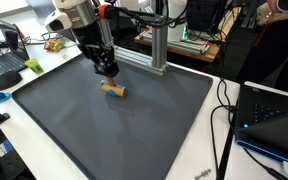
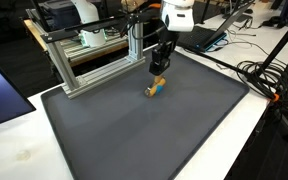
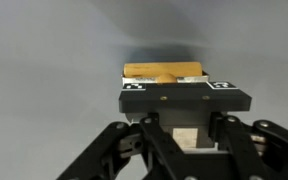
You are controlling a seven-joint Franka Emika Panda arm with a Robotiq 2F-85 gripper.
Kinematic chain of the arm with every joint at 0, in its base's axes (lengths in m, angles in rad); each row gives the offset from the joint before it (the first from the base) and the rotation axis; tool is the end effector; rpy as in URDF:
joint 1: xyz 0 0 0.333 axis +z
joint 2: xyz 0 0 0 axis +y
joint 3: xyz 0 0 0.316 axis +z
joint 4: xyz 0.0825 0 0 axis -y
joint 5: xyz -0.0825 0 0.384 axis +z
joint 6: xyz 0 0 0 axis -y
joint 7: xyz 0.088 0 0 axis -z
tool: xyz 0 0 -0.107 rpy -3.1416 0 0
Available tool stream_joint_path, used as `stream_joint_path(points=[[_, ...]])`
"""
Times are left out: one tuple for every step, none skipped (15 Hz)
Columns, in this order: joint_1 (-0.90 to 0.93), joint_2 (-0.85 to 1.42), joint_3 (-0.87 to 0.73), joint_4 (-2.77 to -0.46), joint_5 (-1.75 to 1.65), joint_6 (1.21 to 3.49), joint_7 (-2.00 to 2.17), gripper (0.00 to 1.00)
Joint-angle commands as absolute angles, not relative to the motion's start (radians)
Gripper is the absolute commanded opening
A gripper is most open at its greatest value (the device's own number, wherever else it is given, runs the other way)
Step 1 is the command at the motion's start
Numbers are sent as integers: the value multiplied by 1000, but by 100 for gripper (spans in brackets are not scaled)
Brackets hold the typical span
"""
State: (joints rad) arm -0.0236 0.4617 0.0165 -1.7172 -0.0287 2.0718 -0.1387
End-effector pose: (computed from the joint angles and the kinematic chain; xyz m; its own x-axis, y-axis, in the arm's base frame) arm 0.6530 -0.0071 0.3117 0.9837 0.1440 -0.1081 0.1450 -0.9894 0.0013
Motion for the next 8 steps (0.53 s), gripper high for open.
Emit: stream_joint_path(points=[[-27,480,21,-1755,-30,2006,-175,22],[-25,488,20,-1761,-31,1994,-174,22],[-25,487,22,-1758,-28,1995,-172,22],[-25,489,23,-1754,-24,1999,-168,22],[-24,489,24,-1749,-24,2005,-166,22],[-25,488,26,-1746,-16,2015,-164,22],[-24,485,26,-1743,-16,2031,-158,22],[-25,481,27,-1740,-10,2048,-155,22]])
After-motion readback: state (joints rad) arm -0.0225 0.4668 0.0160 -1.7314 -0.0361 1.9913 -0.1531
